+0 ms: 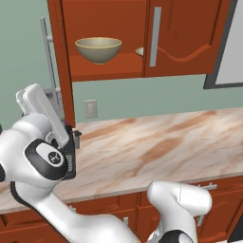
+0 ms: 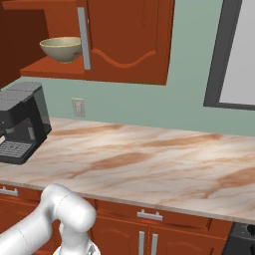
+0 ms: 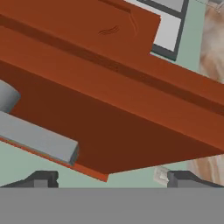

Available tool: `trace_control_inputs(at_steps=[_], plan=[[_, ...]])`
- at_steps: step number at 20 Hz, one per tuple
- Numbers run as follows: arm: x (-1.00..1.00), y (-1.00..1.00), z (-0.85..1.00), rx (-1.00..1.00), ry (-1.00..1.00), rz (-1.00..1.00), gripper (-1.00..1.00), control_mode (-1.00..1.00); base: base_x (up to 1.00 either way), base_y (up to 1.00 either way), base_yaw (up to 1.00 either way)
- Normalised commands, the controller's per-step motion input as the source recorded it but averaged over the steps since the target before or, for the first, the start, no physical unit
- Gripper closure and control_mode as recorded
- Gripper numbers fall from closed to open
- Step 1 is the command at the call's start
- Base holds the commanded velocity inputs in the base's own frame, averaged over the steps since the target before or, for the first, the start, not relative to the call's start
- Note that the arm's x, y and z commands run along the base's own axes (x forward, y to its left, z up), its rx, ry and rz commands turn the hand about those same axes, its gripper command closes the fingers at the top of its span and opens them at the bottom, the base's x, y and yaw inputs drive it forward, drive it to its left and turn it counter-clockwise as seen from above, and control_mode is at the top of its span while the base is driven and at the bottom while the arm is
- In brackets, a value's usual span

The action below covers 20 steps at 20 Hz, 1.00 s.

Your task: Open the cabinet. Pick the bowls from the counter and place them in the cabinet. Then close the cabinet.

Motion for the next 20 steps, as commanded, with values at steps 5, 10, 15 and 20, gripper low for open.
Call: trace_control_inputs(at_steps=[5, 10, 15, 20], plan=[[0.18, -0.22, -0.12, 0.14, -0.04, -0.02, -1.0, -1.0, 0.0, 0.0, 0.0], [0.19, -0.43, -0.14, 0.18, -0.07, -0.02, -1.0, -1.0, 0.0, 0.0, 0.0], [0.29, -0.51, -0.13, 0.19, -0.09, -0.02, -1.0, -1.0, 0.0, 0.0, 0.0], [0.51, -0.59, -0.11, 0.19, -0.07, -0.02, -1.0, -1.0, 0.0, 0.0, 0.0]])
